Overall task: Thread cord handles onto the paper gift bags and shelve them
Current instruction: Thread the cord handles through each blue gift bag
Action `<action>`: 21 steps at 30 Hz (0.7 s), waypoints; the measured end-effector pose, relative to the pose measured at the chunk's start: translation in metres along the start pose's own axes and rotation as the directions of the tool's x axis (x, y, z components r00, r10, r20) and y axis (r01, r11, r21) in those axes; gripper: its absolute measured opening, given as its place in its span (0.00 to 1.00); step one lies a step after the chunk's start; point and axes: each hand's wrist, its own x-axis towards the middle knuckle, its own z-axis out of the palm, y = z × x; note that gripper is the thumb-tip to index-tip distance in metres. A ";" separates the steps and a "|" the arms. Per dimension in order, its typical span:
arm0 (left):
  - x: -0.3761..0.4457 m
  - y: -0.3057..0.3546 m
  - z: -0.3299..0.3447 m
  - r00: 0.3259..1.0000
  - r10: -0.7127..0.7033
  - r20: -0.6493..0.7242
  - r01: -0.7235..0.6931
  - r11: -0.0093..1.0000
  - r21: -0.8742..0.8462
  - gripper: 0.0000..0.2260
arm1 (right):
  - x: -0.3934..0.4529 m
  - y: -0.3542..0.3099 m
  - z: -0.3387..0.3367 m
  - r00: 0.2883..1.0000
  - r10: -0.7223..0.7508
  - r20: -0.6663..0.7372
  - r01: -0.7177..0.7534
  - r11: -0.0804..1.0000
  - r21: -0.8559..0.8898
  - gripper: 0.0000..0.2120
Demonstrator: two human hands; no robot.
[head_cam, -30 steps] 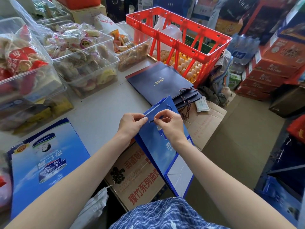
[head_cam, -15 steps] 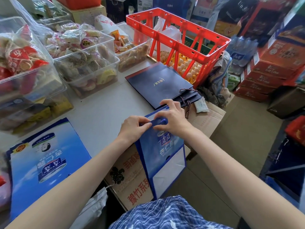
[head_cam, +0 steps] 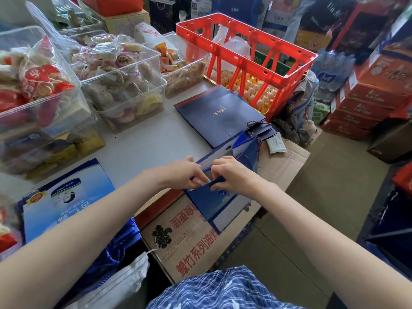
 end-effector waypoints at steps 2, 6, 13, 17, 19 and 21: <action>0.002 0.000 0.001 0.994 0.034 -0.101 -0.017 0.986 0.166 0.13 | 0.000 0.000 -0.004 1.000 -0.015 -0.022 0.015 1.000 0.015 0.13; -0.002 -0.002 0.008 0.915 0.093 -0.393 -0.072 0.995 0.069 0.08 | 0.000 -0.003 -0.011 0.997 -0.030 -0.066 0.032 0.999 0.029 0.14; -0.004 0.004 0.011 0.855 0.291 -0.430 -0.172 0.940 0.295 0.04 | -0.007 -0.003 0.008 0.991 0.032 -0.126 -0.031 0.999 0.007 0.15; -0.002 0.001 0.025 0.958 0.189 -0.218 -0.139 0.965 0.224 0.10 | -0.011 -0.009 0.034 0.992 0.052 -0.113 -0.048 0.998 0.037 0.15; -0.004 -0.001 0.033 0.973 0.156 -0.170 -0.130 0.979 0.154 0.09 | -0.015 -0.011 0.047 0.991 0.052 -0.127 -0.047 0.998 0.044 0.15; -0.006 -0.003 0.041 0.988 0.109 -0.109 -0.098 0.990 0.099 0.09 | -0.018 -0.012 0.057 0.993 0.044 -0.108 -0.040 0.999 0.035 0.13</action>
